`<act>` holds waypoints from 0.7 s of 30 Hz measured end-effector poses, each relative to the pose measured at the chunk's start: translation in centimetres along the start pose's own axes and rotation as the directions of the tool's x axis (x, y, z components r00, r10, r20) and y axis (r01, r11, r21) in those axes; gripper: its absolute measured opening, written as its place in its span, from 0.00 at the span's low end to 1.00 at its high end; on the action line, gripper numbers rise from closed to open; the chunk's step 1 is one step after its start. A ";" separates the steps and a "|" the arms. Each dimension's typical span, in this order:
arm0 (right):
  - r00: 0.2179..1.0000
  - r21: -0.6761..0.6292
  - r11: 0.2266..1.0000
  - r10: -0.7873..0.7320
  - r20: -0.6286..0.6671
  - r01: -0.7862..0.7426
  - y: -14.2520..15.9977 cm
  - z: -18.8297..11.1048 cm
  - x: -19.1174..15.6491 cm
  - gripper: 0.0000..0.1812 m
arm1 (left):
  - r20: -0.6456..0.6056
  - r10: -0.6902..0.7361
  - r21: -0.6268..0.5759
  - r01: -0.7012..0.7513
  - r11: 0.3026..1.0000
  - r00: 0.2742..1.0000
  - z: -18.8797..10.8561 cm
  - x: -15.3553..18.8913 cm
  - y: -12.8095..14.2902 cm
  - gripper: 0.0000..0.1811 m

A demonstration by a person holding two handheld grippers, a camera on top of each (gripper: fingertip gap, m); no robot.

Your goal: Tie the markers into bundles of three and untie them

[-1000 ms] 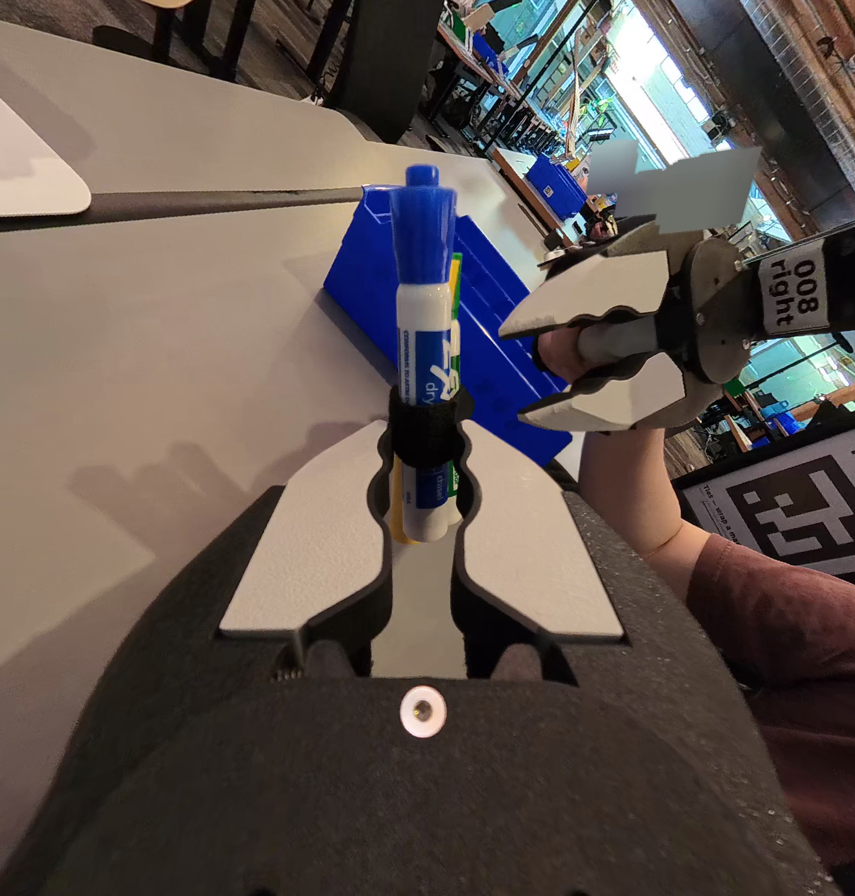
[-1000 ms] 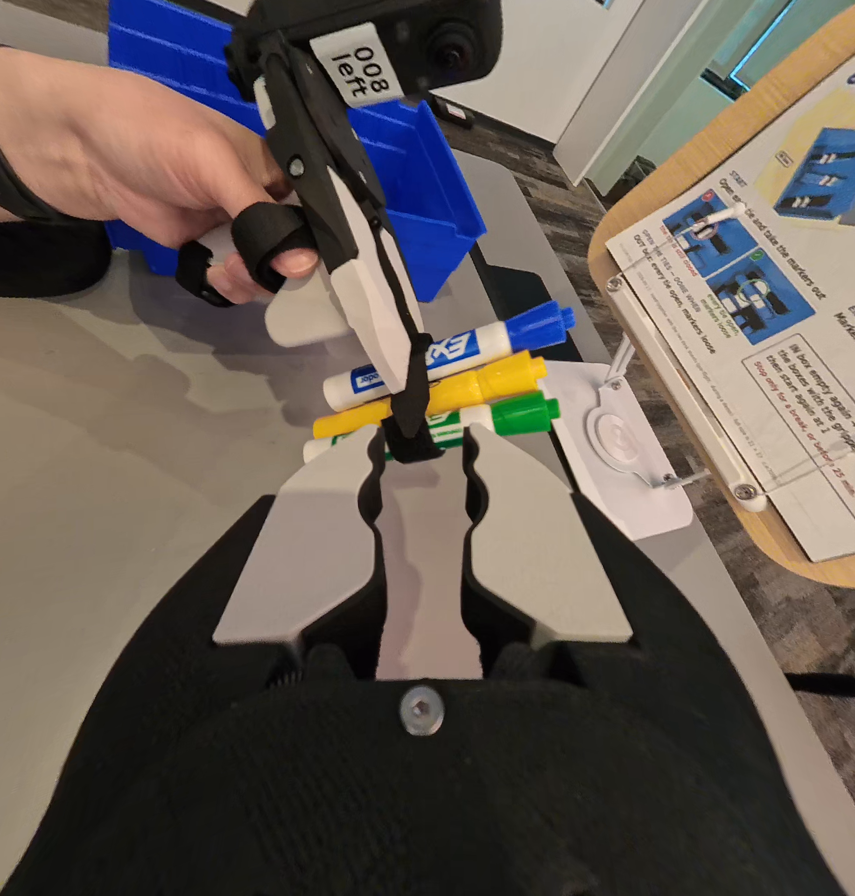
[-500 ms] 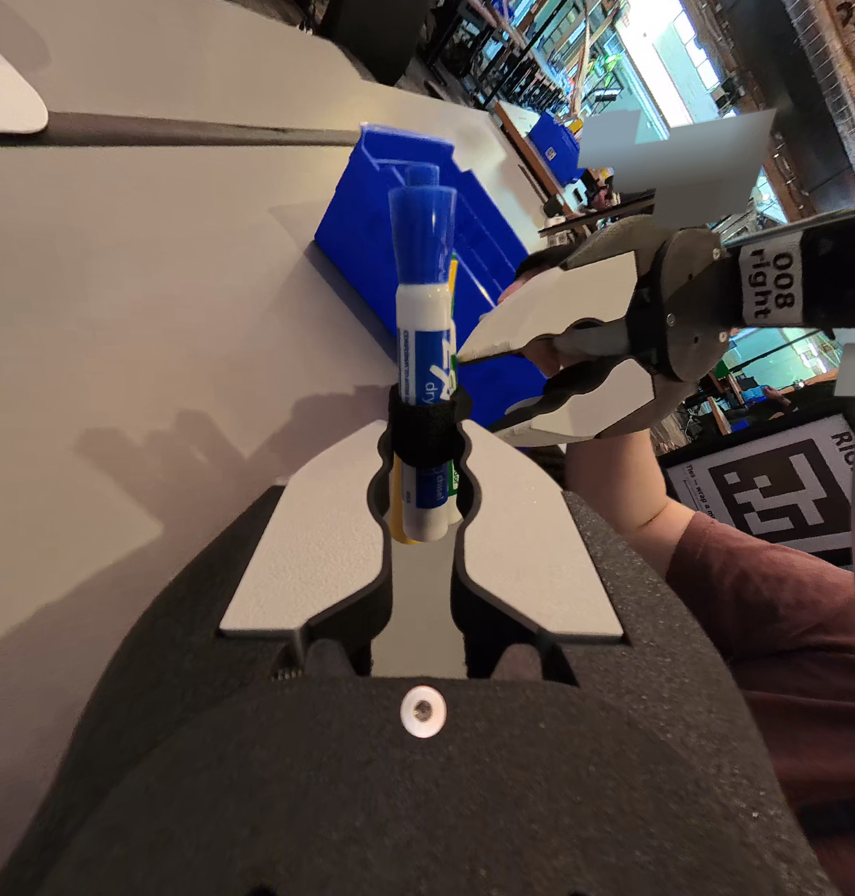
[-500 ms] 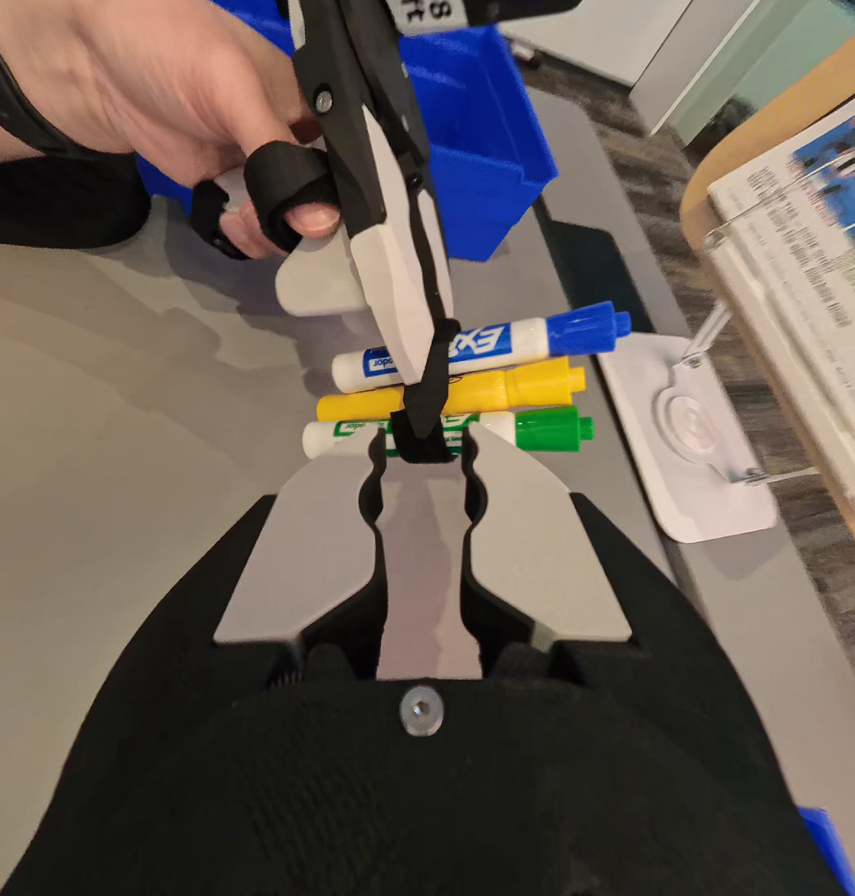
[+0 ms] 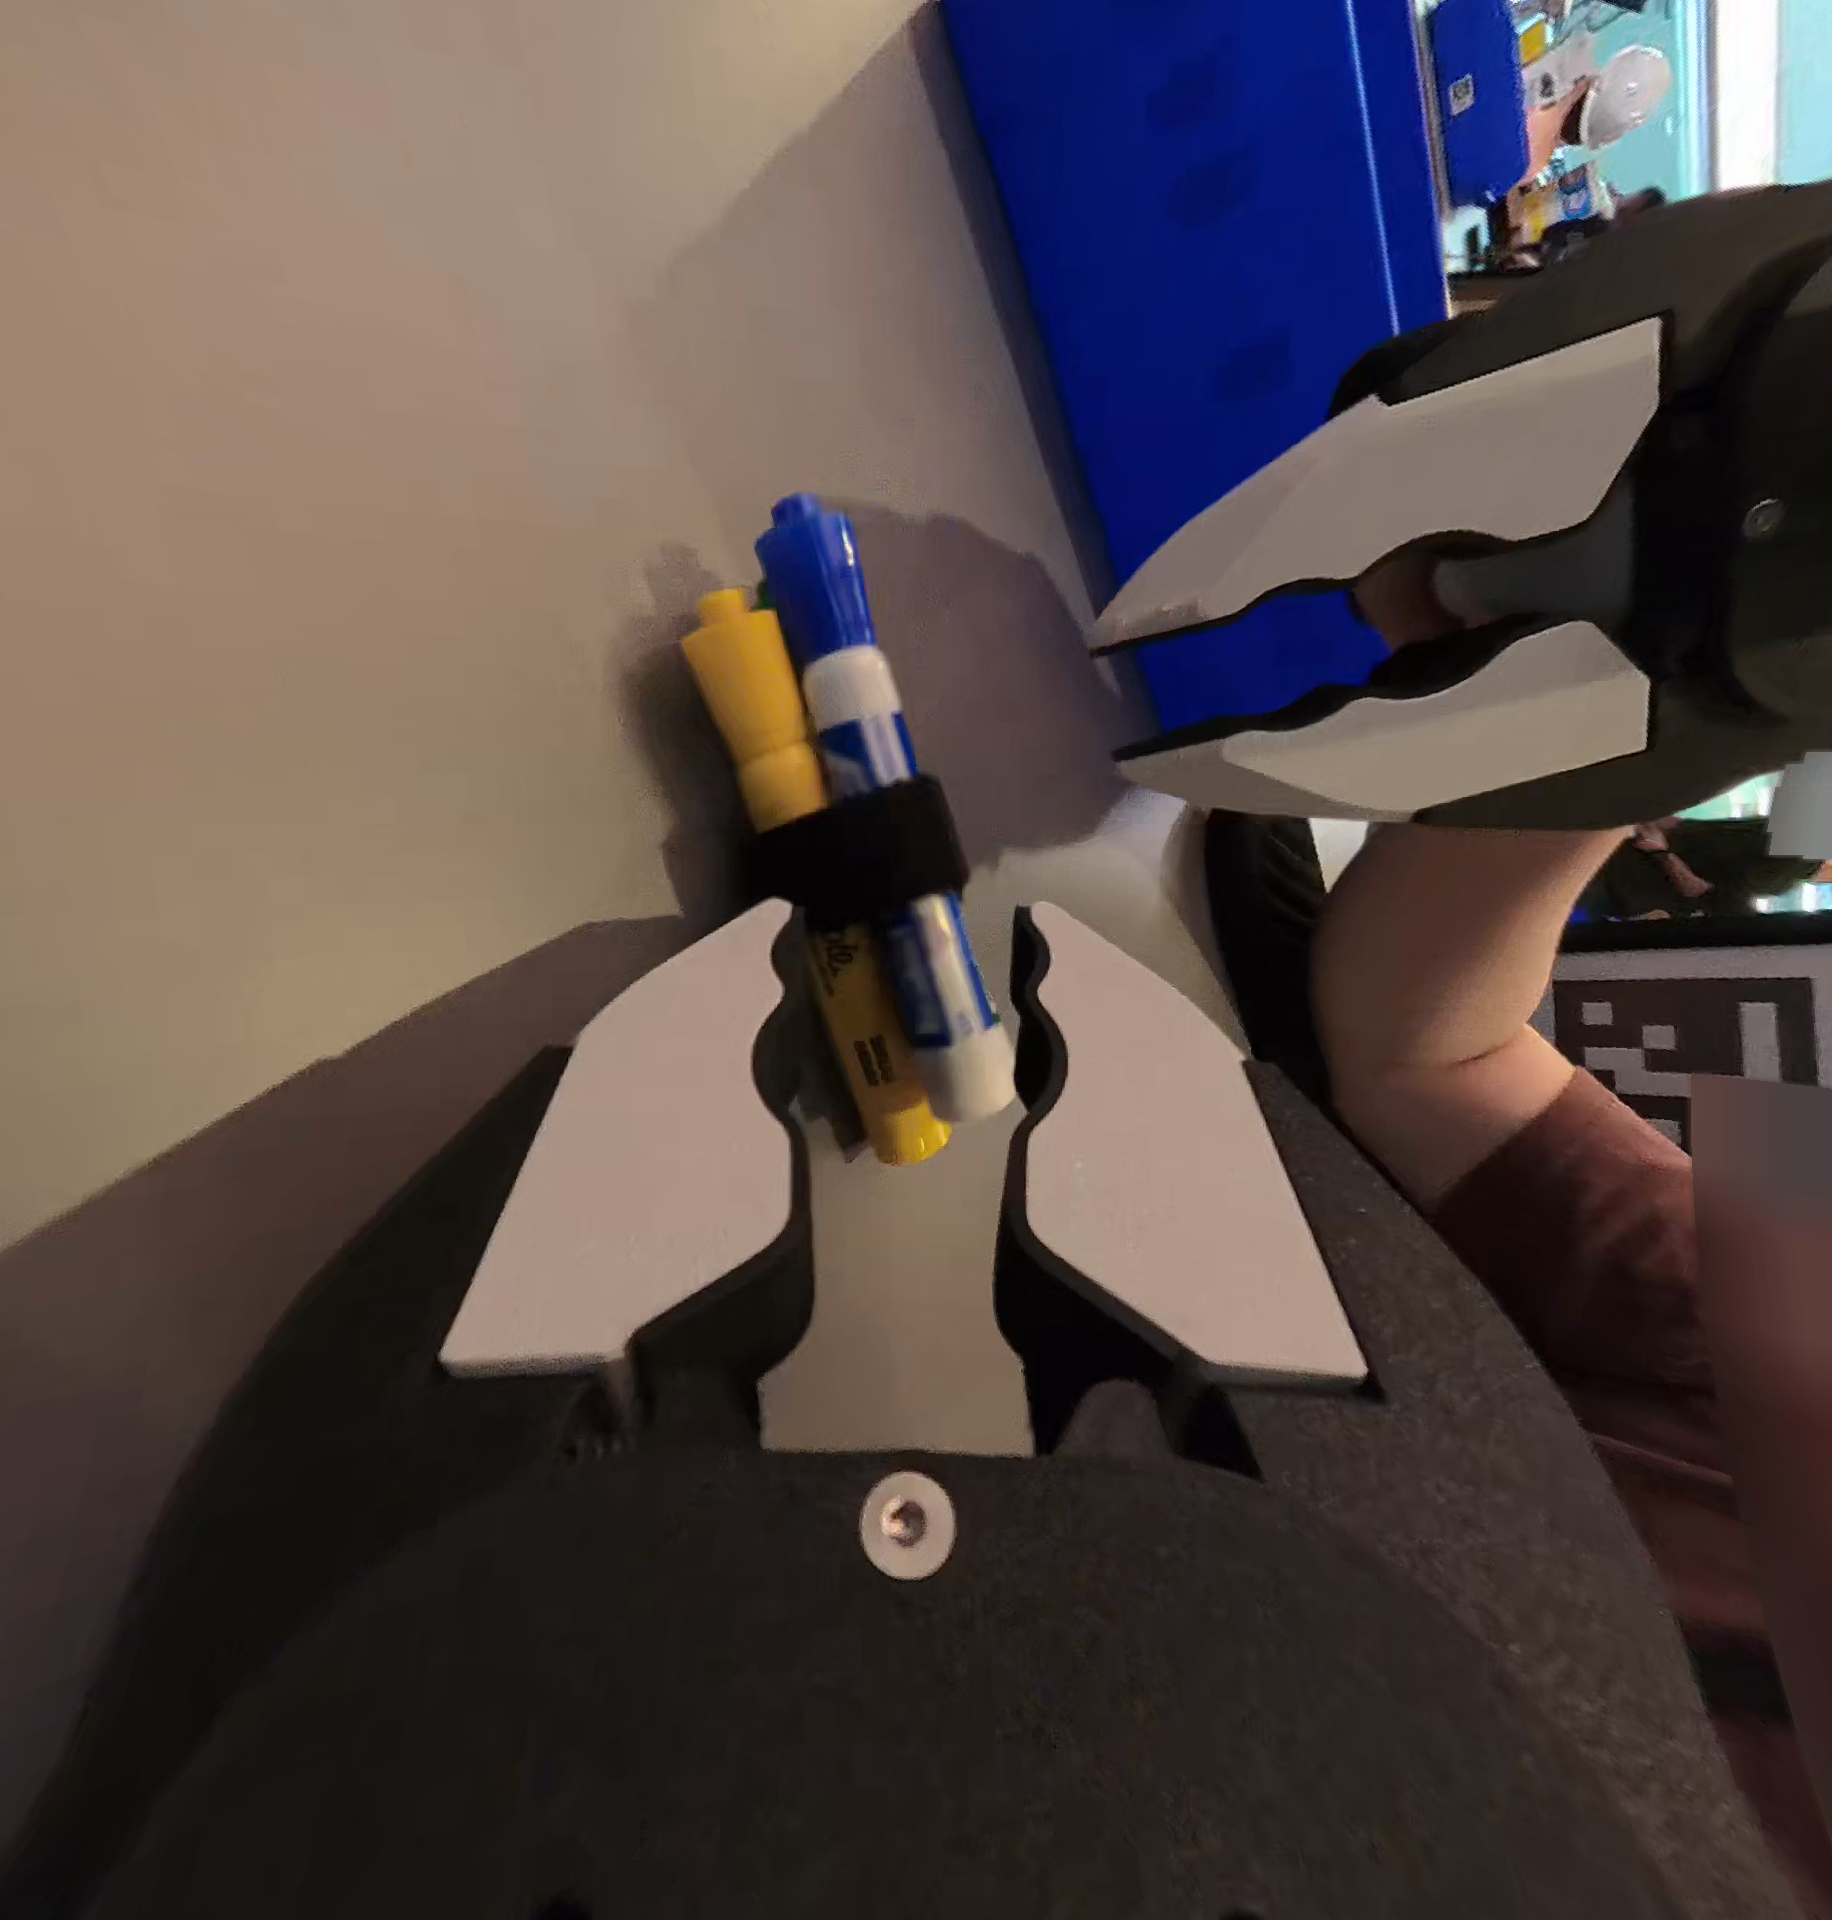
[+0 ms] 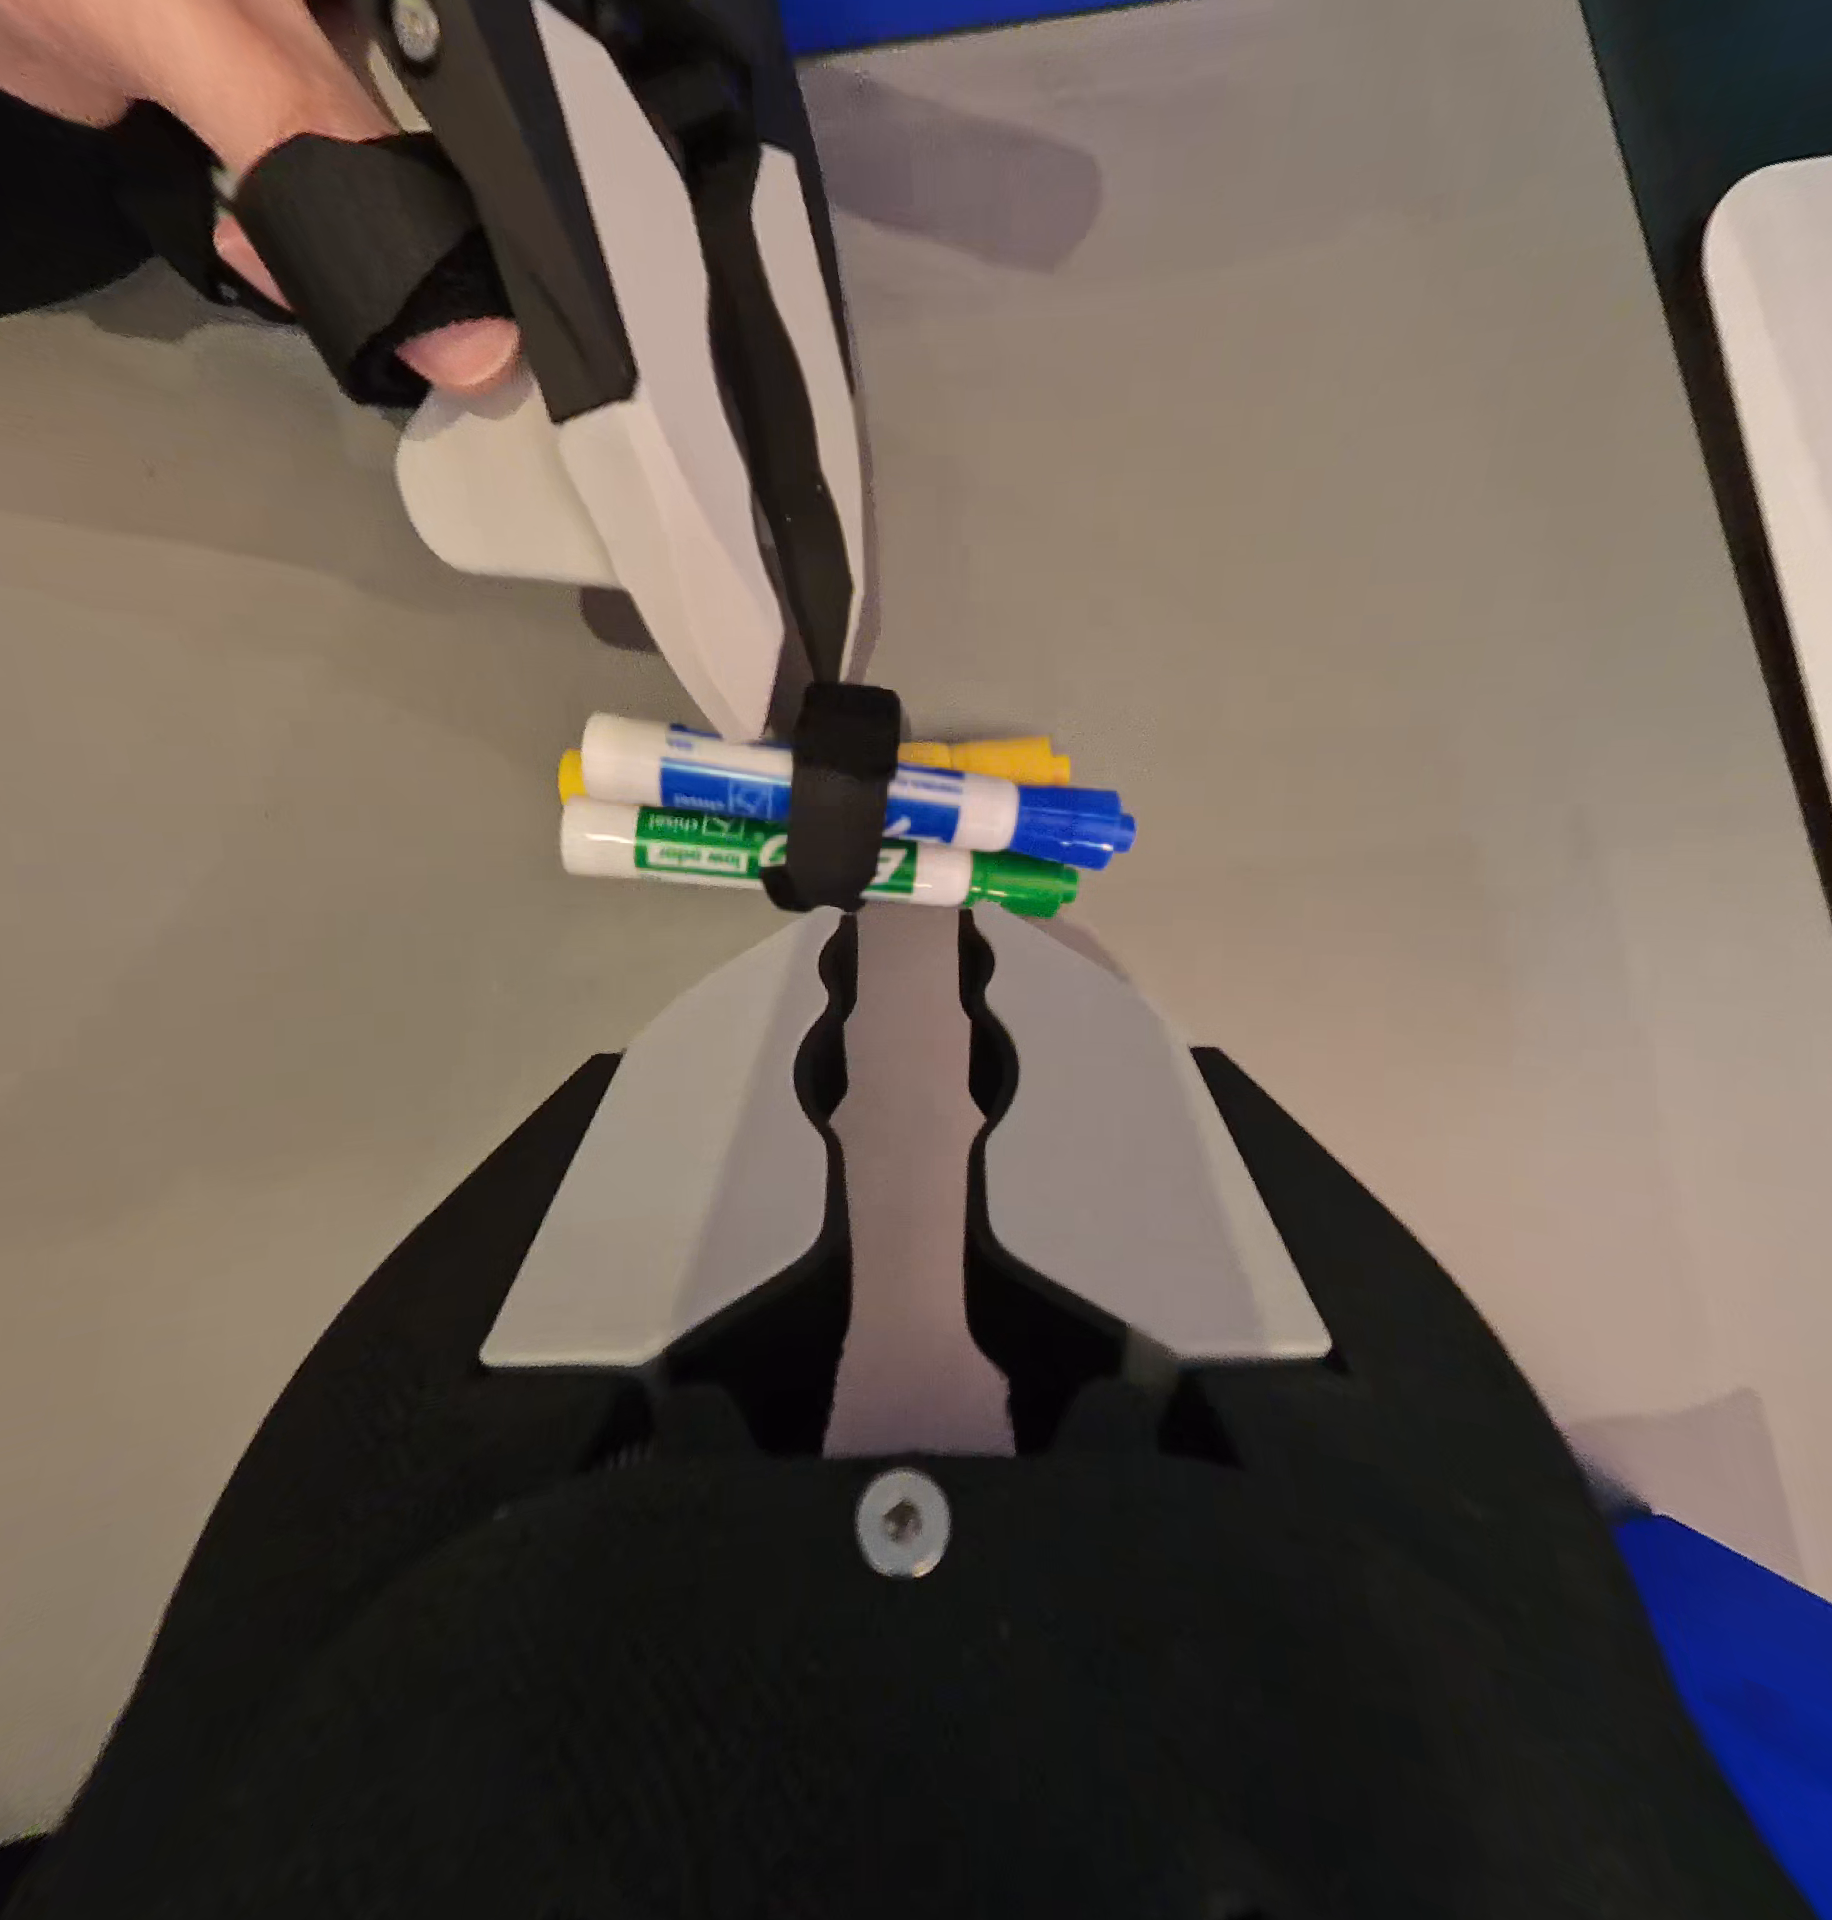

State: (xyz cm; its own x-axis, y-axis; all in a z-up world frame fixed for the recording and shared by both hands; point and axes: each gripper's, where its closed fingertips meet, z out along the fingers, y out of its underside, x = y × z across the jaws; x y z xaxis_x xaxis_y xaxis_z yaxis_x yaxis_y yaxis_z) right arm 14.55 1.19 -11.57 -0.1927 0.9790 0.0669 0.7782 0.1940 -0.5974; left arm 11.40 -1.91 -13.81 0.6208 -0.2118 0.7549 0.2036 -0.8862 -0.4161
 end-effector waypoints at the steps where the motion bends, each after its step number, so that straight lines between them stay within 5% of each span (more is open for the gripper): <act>1: 1.000 0.005 1.000 0.005 0.000 -0.005 0.0 -0.1 0.0 0.11 | 0.008 0.007 0.007 -0.007 1.000 1.000 -0.2 0.1 -0.1 0.21; 7: 1.000 0.028 1.000 0.005 -0.013 -0.005 -0.5 -1.3 -0.3 0.12 | 0.193 0.266 0.092 -0.288 0.953 0.944 -1.8 1.6 -1.3 0.21; 12: 0.983 0.072 0.982 0.171 0.061 -0.176 -0.7 -0.9 -1.2 0.12 | 0.365 0.597 -0.098 -0.608 0.787 0.714 -3.2 2.8 -2.3 0.20; 16: 0.964 0.047 0.963 0.263 0.045 -0.265 0.6 0.2 -1.7 0.12 | 0.250 0.764 -0.259 -0.719 0.645 0.595 -1.1 5.1 -1.3 0.15; 21: 0.954 0.150 0.944 0.301 -0.020 -0.294 1.8 -0.2 -1.6 0.12 | 0.090 0.932 -0.451 -0.820 0.353 0.351 1.9 4.0 -0.5 0.17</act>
State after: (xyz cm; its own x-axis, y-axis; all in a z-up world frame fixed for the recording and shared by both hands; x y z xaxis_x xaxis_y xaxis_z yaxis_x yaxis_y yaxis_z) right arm 16.38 -0.01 -12.57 0.0619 0.9931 -0.1000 0.7014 -0.1146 -0.7035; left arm 15.20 -1.55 -11.59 0.4761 -0.8631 -0.1687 -0.7786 -0.3245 -0.5371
